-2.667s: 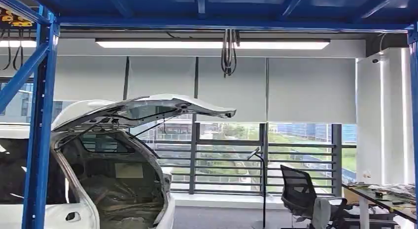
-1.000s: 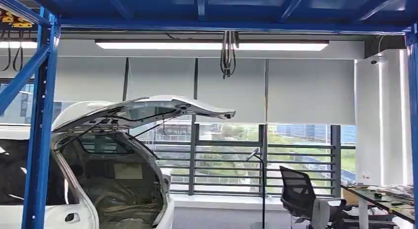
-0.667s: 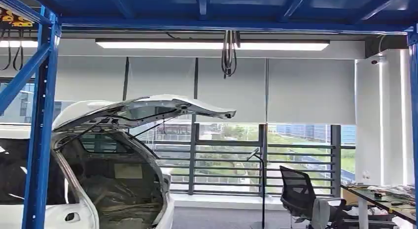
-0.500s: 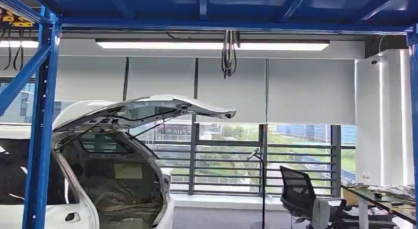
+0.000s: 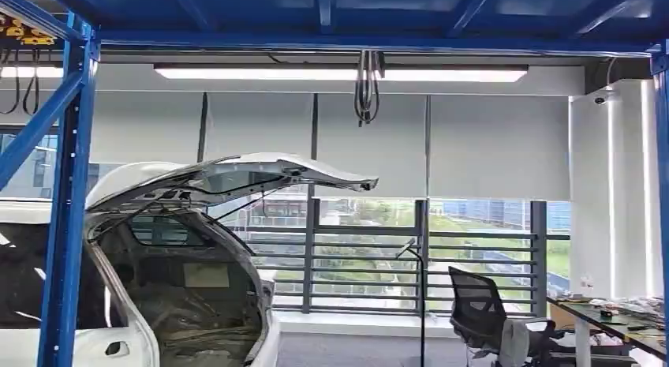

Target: Take the parts from the cabinet and place them on the table.

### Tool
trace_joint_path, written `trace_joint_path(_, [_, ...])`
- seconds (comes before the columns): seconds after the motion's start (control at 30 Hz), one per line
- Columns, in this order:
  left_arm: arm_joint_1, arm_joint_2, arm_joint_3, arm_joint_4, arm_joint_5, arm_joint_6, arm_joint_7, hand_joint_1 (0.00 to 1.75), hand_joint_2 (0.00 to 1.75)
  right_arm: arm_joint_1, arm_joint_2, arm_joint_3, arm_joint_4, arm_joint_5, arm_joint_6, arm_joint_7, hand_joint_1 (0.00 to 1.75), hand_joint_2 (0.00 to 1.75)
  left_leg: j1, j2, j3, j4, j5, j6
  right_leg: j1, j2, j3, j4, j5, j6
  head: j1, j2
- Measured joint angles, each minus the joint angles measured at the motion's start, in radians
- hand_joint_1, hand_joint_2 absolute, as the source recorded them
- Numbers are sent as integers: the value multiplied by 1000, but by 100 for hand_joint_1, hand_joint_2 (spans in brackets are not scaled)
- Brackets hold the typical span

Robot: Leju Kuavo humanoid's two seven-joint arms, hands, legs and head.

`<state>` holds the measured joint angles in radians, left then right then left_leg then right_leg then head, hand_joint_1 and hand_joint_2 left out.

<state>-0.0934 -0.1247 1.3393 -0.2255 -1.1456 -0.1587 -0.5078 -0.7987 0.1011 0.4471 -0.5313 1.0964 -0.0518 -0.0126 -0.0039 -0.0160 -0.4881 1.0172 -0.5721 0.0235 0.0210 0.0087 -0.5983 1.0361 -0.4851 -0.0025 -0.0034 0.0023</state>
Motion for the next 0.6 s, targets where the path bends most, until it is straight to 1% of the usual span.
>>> trace_joint_path(0.17, [2,0,-6,0,-7,10,-21,0,0,26,-20,3,-43,-7,-21,4,175,175,0,0,0,0,0,0,0,0,0,0,0,0,0,0])
trace_joint_path(0.2, [3,0,-6,0,-7,10,-22,0,175,34,-25,4,-59,-7,-22,4,175,175,0,0,0,0,0,0,0,0,0,0,0,0,0,0])
trace_joint_path(0.43, [5,4,-7,0,6,1,-30,0,175,83,-68,5,-189,-34,-14,8,175,175,0,0,-2,0,0,0,0,-1,-2,0,0,0,0,0])
trace_joint_path(0.53, [4,7,-7,0,9,2,-30,0,175,100,-86,5,-282,-55,0,7,175,175,-1,0,-4,0,0,0,-1,-1,-4,0,0,0,0,0])
trace_joint_path(0.6, [5,9,-7,0,11,3,-30,0,175,113,-96,5,-350,-86,3,-7,175,175,-1,0,-4,0,0,0,-1,-1,-4,0,0,0,0,0])
